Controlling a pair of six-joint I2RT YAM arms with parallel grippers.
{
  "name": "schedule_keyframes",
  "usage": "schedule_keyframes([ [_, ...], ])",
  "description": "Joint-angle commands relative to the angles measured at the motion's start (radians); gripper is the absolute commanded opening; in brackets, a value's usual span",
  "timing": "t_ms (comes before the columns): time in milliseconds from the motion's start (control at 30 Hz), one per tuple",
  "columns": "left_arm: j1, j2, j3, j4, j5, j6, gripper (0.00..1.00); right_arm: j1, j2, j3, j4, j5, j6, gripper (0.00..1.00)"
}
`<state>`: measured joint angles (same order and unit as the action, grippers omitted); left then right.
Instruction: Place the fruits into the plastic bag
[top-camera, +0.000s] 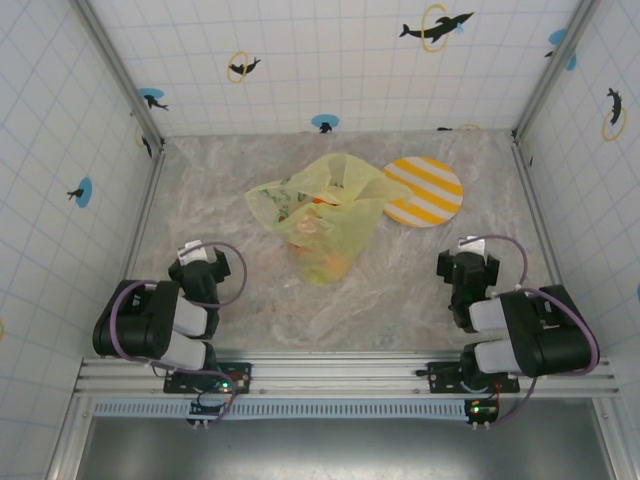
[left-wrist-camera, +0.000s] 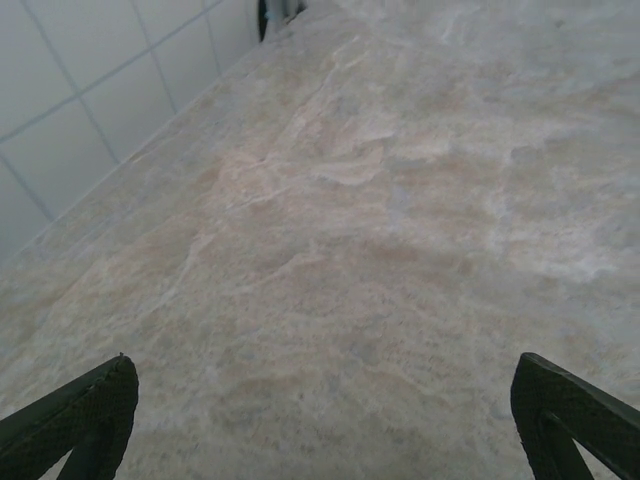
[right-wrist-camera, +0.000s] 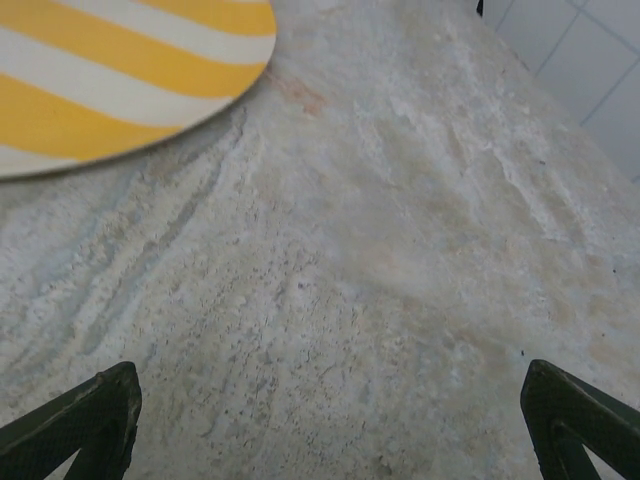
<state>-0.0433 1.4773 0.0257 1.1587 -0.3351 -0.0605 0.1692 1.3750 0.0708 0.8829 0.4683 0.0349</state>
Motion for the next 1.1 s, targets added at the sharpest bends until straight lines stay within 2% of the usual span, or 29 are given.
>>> schedule_keyframes([
  [0,0.045,0.070,-0.051,0.253,0.204,-0.007,0.97,-0.059,0.037,-0.062,0.272,-0.141,0.026,1.00],
  [67,0.045,0.029,-0.032,0.116,0.226,-0.001,0.97,-0.091,0.104,-0.081,0.352,-0.173,0.057,1.00],
  [133,0.046,0.053,-0.038,0.187,0.230,-0.004,0.97,-0.105,0.175,-0.114,0.518,-0.192,0.056,1.00],
  [200,0.048,0.037,-0.027,0.120,0.234,-0.002,0.97,-0.105,0.128,-0.075,0.355,-0.209,0.061,1.00],
  [267,0.049,0.040,-0.029,0.137,0.233,-0.002,0.98,-0.107,0.155,-0.095,0.438,-0.213,0.059,1.00],
  [367,0.050,0.039,-0.028,0.132,0.234,-0.002,0.98,-0.108,0.135,-0.079,0.373,-0.218,0.059,1.00],
  [433,0.048,0.040,-0.028,0.135,0.235,-0.002,0.98,-0.109,0.144,-0.089,0.413,-0.217,0.058,1.00],
  [1067,0.049,0.036,-0.029,0.132,0.234,-0.001,0.98,-0.099,0.139,-0.083,0.389,-0.209,0.051,1.00],
])
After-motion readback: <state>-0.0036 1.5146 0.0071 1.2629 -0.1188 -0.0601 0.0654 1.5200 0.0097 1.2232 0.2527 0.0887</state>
